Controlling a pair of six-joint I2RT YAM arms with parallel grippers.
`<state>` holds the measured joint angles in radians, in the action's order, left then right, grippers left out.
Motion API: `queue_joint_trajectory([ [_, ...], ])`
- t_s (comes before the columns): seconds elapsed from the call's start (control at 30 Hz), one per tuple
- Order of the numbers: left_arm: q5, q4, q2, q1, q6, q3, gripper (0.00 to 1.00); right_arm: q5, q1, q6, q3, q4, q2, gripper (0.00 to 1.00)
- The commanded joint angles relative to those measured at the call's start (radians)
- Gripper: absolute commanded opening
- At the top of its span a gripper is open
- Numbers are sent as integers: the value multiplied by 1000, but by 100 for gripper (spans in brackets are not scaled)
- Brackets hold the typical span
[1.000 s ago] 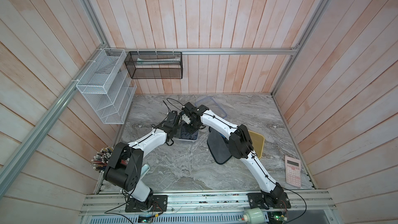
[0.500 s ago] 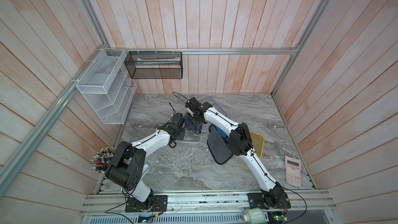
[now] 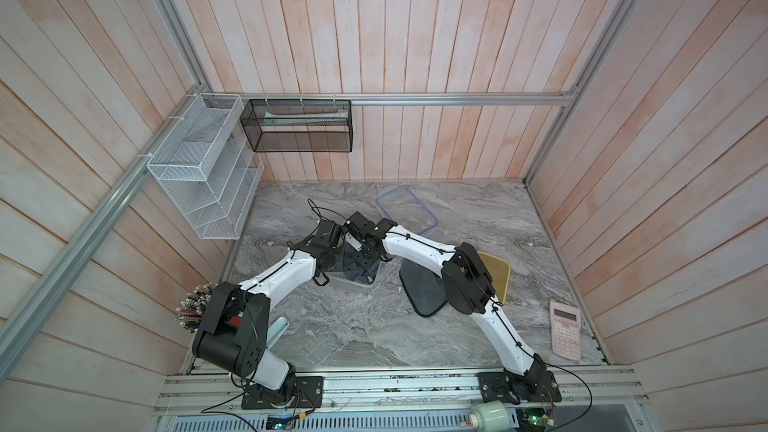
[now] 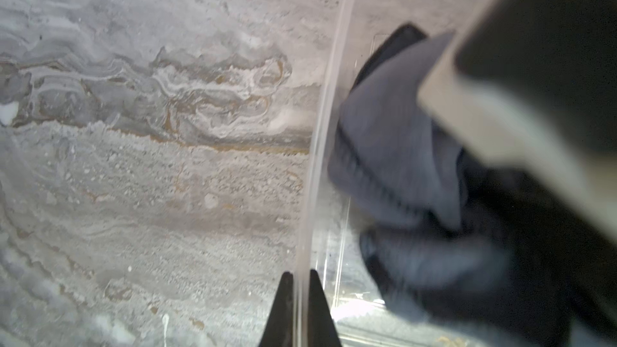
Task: Wipe the insides of the lunch boxes
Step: Pick up the lunch box from the center of the board.
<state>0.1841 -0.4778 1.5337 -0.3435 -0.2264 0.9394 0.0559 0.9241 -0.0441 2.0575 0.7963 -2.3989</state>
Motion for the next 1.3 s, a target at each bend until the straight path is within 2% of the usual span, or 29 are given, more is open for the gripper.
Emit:
queue_joint_trajectory([
  [0.0,115,47,-32,41,-59,-14,2,-176,8,41,-65,111,6,0],
  [0.13,98,67,-48,41,-54,-25,2,-280,15,43,-75,112,15,0],
  [0.33,86,81,-73,40,-30,-37,1,-218,-8,30,-73,118,10,0],
  [0.6,25,112,-105,38,14,-90,1,-233,-123,91,-9,30,42,0],
  [0.77,-14,108,-112,19,30,-108,1,-305,-159,213,242,34,-71,0],
  [0.87,-21,99,-109,5,35,-108,1,-306,-176,301,333,-9,-127,0],
  [1.03,-37,103,-98,-23,24,-107,1,-349,-192,428,341,-142,-152,0],
  [1.27,-64,123,-83,-45,-1,-89,1,-375,-160,505,342,-226,-172,0],
])
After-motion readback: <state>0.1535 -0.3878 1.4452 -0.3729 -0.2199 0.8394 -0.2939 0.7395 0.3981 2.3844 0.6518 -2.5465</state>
